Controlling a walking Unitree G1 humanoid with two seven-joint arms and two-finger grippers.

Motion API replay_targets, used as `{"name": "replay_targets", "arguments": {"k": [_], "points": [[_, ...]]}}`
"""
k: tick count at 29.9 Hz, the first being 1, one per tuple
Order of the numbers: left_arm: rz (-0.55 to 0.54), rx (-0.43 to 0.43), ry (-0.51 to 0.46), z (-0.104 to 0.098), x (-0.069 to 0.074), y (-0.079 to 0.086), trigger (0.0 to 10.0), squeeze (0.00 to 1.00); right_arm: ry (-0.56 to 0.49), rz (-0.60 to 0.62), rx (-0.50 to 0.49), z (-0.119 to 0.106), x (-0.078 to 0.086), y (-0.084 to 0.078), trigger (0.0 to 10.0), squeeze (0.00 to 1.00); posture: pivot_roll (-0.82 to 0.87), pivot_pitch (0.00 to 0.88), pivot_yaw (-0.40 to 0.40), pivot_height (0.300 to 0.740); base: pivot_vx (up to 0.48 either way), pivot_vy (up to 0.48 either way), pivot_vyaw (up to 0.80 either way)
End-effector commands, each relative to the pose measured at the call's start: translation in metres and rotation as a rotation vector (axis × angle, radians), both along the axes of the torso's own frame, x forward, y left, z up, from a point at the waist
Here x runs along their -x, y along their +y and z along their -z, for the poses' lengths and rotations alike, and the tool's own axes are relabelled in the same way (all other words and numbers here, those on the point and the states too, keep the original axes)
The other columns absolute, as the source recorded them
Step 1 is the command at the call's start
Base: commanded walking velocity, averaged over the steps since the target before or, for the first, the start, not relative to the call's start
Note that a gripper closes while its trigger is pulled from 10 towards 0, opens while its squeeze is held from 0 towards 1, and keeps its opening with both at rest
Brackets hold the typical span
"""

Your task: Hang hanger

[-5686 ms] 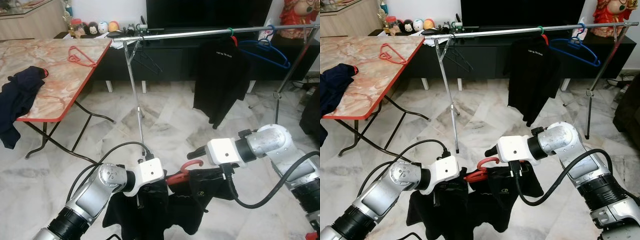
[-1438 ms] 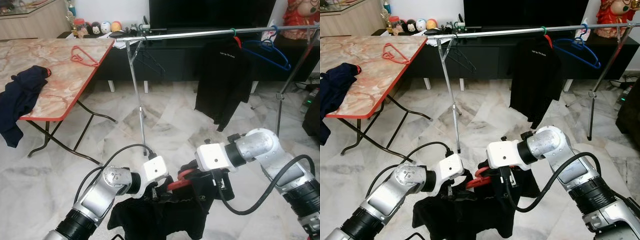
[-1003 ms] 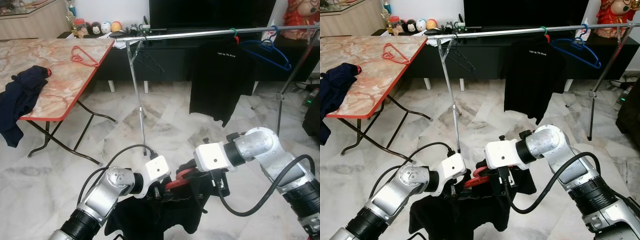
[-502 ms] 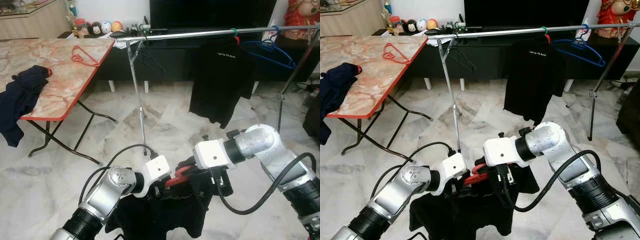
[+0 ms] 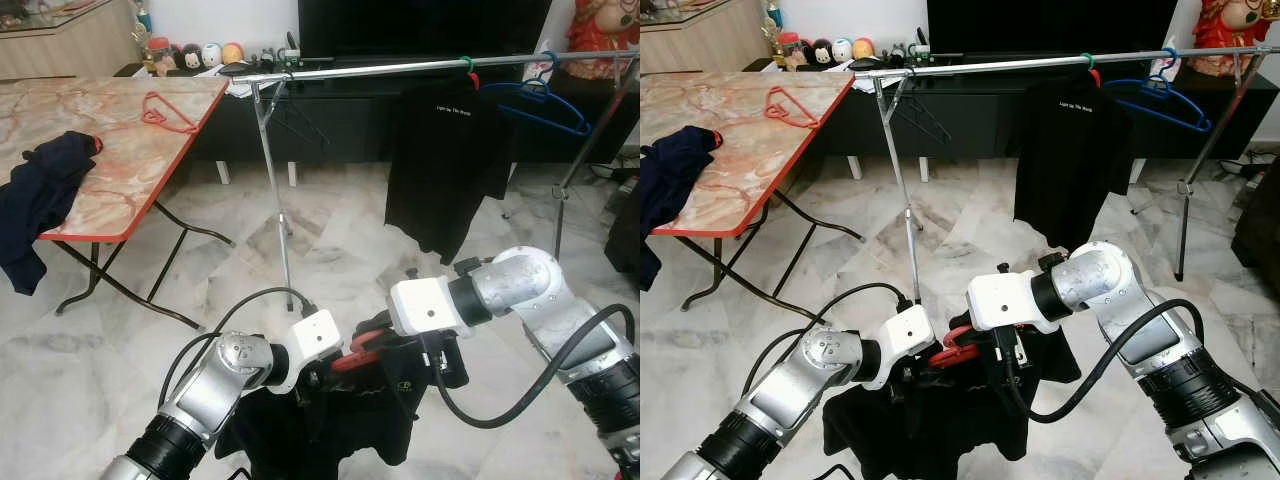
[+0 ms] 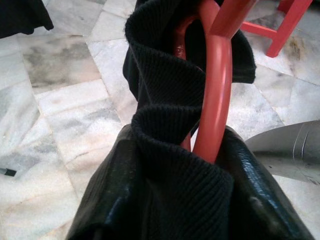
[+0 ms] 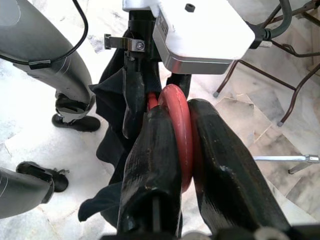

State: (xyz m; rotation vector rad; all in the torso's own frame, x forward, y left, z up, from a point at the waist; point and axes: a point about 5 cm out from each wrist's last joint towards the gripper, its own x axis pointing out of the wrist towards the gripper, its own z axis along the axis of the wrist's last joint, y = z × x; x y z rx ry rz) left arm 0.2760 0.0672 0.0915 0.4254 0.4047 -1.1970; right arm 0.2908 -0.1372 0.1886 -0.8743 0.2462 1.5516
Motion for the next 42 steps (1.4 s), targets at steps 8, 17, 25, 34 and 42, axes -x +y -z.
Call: {"name": "replay_targets", "arguments": {"k": [8,17,25,34,42], "points": [[0.02,-0.047,0.001,0.005,0.002,-0.001,0.0,0.0,-0.077,-0.019,-0.064,-0.023,-0.001,0.005,0.0,0.0,-0.08,0.0,0.039,0.74,0.0,0.0,0.0],[0.025,-0.056,-0.004,0.005,0.003,-0.001,0.0,0.0,-0.073,-0.018,-0.066,-0.023,-0.001,0.005,0.0,0.0,-0.08,0.0,0.038,0.74,0.0,0.0,0.0],[0.024,-0.048,-0.013,0.005,0.004,-0.002,0.0,0.0,-0.073,-0.017,-0.067,-0.022,-0.001,0.005,0.0,0.0,-0.08,0.0,0.04,0.74,0.0,0.0,0.0],[0.036,-0.03,-0.011,0.005,0.006,-0.004,0.0,0.0,-0.065,-0.017,-0.026,-0.015,0.0,0.001,10.0,0.0,-0.08,0.0,0.045,0.74,0.0,0.0,0.0],[0.035,-0.032,-0.019,0.005,0.006,-0.003,0.0,0.0,-0.015,0.006,0.041,-0.001,0.0,-0.009,10.0,1.0,-0.08,0.0,0.044,0.74,0.0,0.0,0.0]]}}
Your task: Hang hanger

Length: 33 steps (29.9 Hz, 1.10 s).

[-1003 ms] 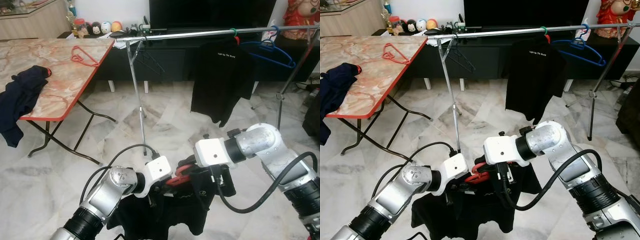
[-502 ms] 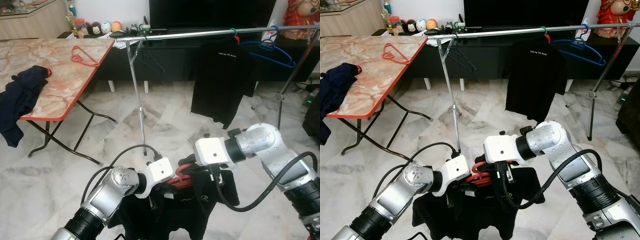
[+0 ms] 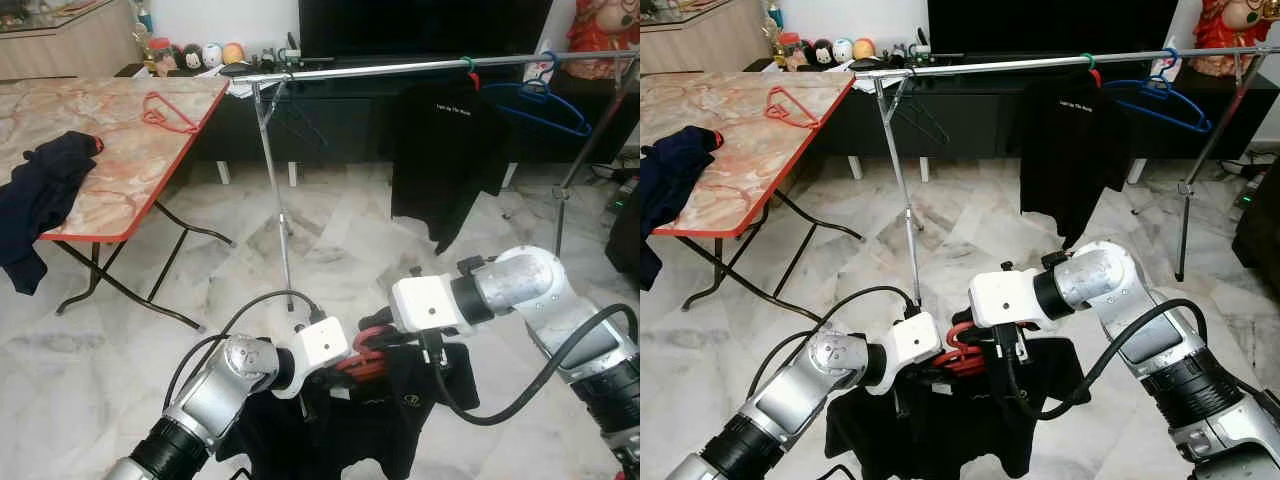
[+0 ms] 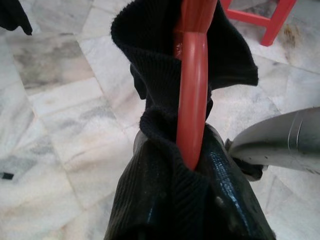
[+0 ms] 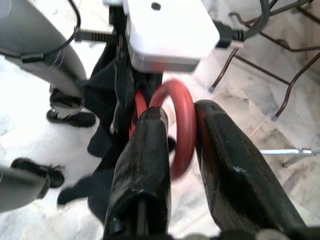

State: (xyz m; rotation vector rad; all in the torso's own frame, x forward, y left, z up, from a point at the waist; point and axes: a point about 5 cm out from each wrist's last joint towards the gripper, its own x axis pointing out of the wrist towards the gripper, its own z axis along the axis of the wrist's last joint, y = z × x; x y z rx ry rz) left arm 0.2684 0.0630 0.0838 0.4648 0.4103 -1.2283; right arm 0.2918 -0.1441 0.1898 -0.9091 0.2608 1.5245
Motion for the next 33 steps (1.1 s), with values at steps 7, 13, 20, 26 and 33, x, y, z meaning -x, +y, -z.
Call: {"name": "replay_targets", "arguments": {"k": [7,13,20,26,33], "points": [[-0.008,-0.002,-0.015,-0.004,-0.003,0.003,0.0,0.0,0.028,-0.002,0.053,0.006,0.002,-0.009,10.0,1.0,-0.08,0.0,0.043,0.74,0.0,0.0,0.0],[-0.053,-0.033,-0.045,-0.003,-0.009,0.01,0.0,0.0,0.015,0.053,0.167,0.014,-0.002,-0.026,10.0,1.0,-0.08,0.0,0.04,0.74,0.0,0.0,0.0],[-0.107,-0.034,-0.074,-0.006,-0.015,0.019,0.0,0.0,0.003,0.177,0.112,0.023,-0.009,-0.04,10.0,1.0,-0.07,0.0,0.035,0.74,0.0,0.0,0.0],[-0.207,-0.025,-0.103,-0.008,-0.024,0.025,0.0,0.0,0.0,0.44,-0.088,0.035,-0.019,-0.061,10.0,1.0,-0.08,0.0,0.034,0.74,0.0,0.0,0.0],[-0.365,0.053,-0.144,-0.018,-0.033,0.039,0.0,0.0,0.026,0.984,-0.224,0.101,-0.022,-0.101,10.0,0.42,-0.07,0.0,0.034,0.74,0.0,0.0,0.0]]}}
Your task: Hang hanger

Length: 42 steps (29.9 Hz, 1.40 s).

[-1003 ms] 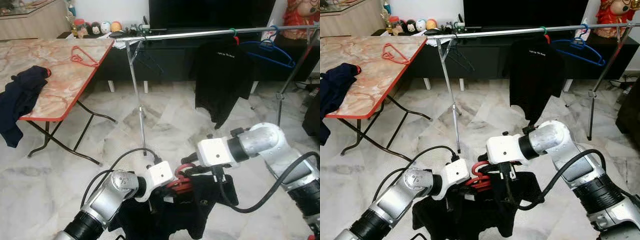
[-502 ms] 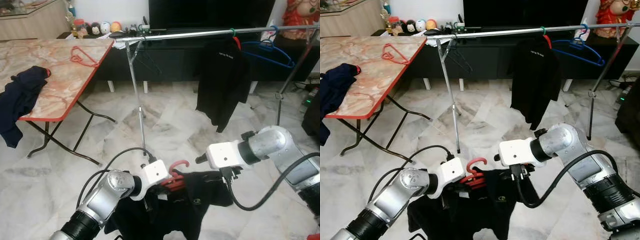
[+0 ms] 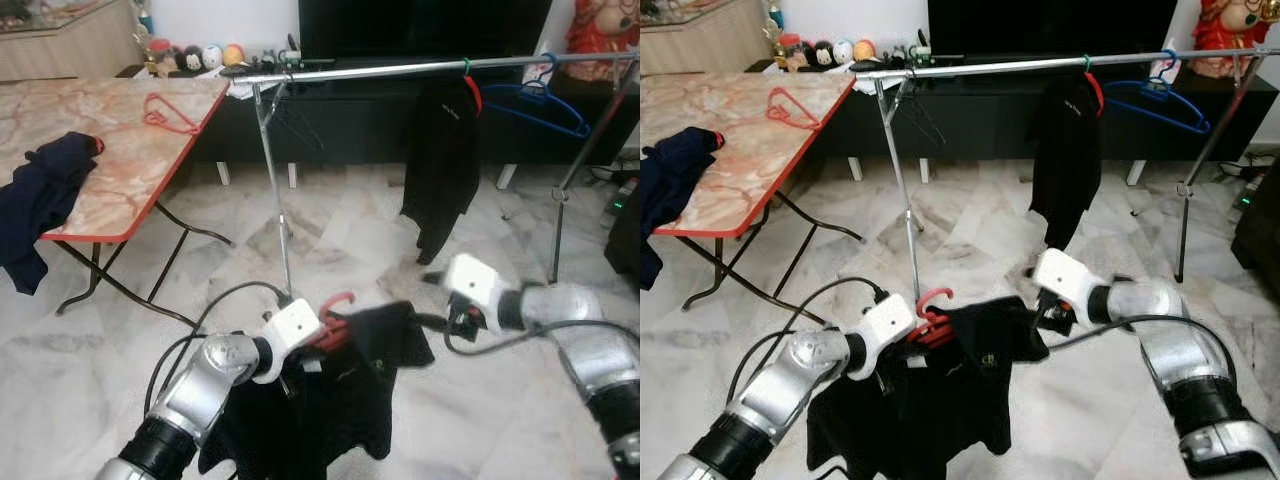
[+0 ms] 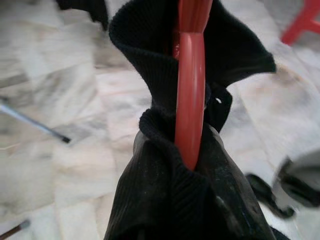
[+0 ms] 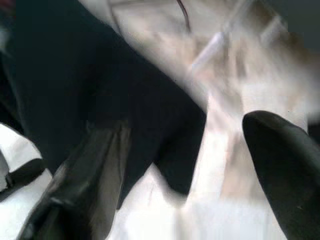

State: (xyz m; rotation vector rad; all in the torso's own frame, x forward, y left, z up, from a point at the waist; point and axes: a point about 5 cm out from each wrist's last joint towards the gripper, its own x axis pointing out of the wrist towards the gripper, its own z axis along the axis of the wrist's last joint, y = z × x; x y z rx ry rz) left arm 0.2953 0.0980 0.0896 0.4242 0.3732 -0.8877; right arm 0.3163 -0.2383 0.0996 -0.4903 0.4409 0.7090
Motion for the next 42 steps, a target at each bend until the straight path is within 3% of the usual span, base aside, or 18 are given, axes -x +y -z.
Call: {"name": "replay_targets", "arguments": {"k": [1,3,4,6,7,8,9,10,16,19,22,29,38,42], "points": [[-0.069,0.035,-0.051,-0.013,-0.008,0.007,0.0,0.0,0.032,0.168,-0.032,0.023,0.006,-0.011,10.0,0.0,-0.07,0.0,0.034,0.74,0.0,0.0,0.0],[-0.163,0.07,-0.069,-0.016,-0.013,0.016,0.0,0.0,0.12,0.391,-0.099,0.059,0.021,-0.016,10.0,0.0,-0.06,0.0,0.04,0.74,0.0,0.0,0.0],[-0.163,0.07,-0.069,-0.016,-0.013,0.016,0.0,0.0,0.12,0.391,-0.099,0.059,0.021,-0.016,10.0,0.0,-0.06,0.0,0.04,0.74,0.0,0.0,0.0],[-0.258,0.103,-0.087,-0.019,-0.017,0.023,0.0,0.0,0.191,0.61,-0.157,0.086,0.036,-0.02,10.0,0.0,-0.06,0.0,0.041,0.74,0.0,0.0,0.0],[-0.308,0.122,-0.094,-0.021,-0.019,0.027,1.0,0.0,0.232,0.677,-0.175,0.098,0.045,-0.018,10.0,0.0,-0.05,0.0,0.044,0.74,0.0,0.0,0.0],[-0.334,0.133,-0.097,-0.022,-0.02,0.029,1.0,0.0,0.252,0.709,-0.183,0.105,0.05,-0.017,10.0,0.0,-0.05,0.0,0.045,0.74,0.0,0.0,0.0],[-0.358,0.143,-0.108,-0.023,-0.021,0.032,7.6,0.0,0.278,0.765,-0.195,0.113,0.057,-0.016,10.0,0.0,-0.05,0.0,0.046,0.74,0.0,0.0,0.0],[-0.38,0.151,-0.129,-0.025,-0.021,0.035,10.0,0.0,0.309,0.824,-0.212,0.123,0.065,-0.013,10.0,0.0,-0.05,0.0,0.046,0.74,0.0,0.0,0.0],[-0.523,0.223,-0.241,-0.036,-0.01,0.052,10.0,0.0,0.43,0.939,-0.185,0.163,0.112,0.007,10.0,0.0,-0.02,0.0,0.025,0.74,0.0,0.0,0.0],[-0.546,0.213,-0.273,-0.038,-0.002,0.059,10.0,0.0,0.45,1.028,-0.233,0.17,0.122,0.01,10.0,0.0,-0.01,0.0,0.02,0.74,0.0,0.0,0.0],[-0.637,0.217,-0.308,-0.04,0.01,0.076,10.0,0.0,0.448,1.115,-0.223,0.177,0.134,0.009,10.0,0.0,0.01,0.0,0.018,0.74,0.0,0.0,0.0],[-0.707,0.219,-0.33,-0.037,0.032,0.087,10.0,0.0,0.452,1.098,-0.215,0.179,0.137,0.014,10.0,0.0,0.01,0.0,0.015,0.74,0.0,0.0,0.0],[-0.713,0.261,-0.347,-0.042,0.028,0.077,10.0,0.0,0.421,1.13,-0.206,0.176,0.129,0.015,10.0,0.0,0.01,0.0,0.002,0.74,0.0,0.0,0.0],[-0.696,0.258,-0.333,-0.041,0.028,0.073,10.0,0.0,0.418,1.179,-0.237,0.177,0.135,0.009,10.0,0.0,0.0,0.0,0.015,0.74,0.194,0.0,-0.2]]}}
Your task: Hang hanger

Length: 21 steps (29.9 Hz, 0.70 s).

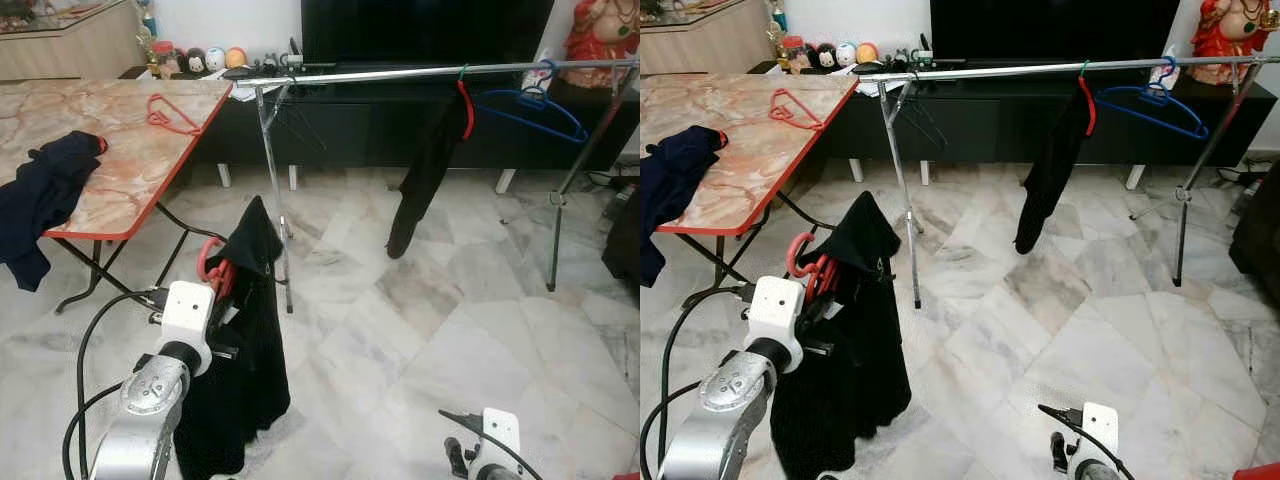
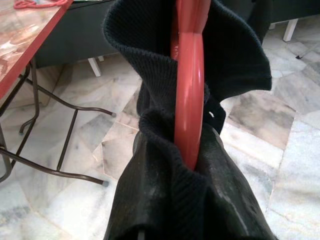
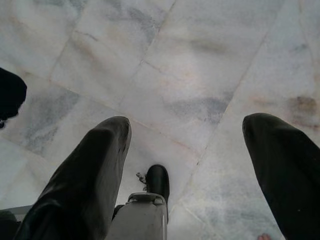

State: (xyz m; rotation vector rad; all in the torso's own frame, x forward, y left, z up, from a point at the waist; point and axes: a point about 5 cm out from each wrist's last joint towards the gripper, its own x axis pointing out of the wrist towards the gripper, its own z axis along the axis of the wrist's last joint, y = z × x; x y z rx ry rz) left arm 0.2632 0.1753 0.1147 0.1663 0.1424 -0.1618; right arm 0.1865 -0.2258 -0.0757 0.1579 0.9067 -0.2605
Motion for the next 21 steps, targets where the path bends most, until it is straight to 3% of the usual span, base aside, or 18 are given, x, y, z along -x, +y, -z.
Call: {"name": "replay_targets", "arguments": {"k": [1,6,10,21], "points": [[0.022,-0.001,-0.06,-0.015,-0.005,-0.005,10.0,0.0,0.0,0.059,-0.016,0.002,0.006,-0.005,10.0,0.0,0.0,0.0,0.015,0.74,0.281,0.0,-0.77],[0.036,0.006,-0.057,-0.014,-0.005,-0.009,10.0,0.0,0.038,0.043,-0.004,0.006,0.016,-0.006,10.0,0.0,-0.01,0.0,0.014,0.74,0.319,0.0,-0.75],[0.039,0.011,-0.056,-0.014,-0.005,-0.011,10.0,0.0,0.035,0.037,-0.002,0.005,0.012,-0.006,10.0,0.0,0.0,0.0,0.009,0.74,0.346,0.0,-0.74],[0.057,0.013,-0.049,-0.012,-0.006,-0.015,10.0,0.0,0.006,0.027,-0.014,0.003,0.008,-0.005,10.0,0.0,-0.01,0.0,0.013,0.74,0.355,0.0,0.0]]}}
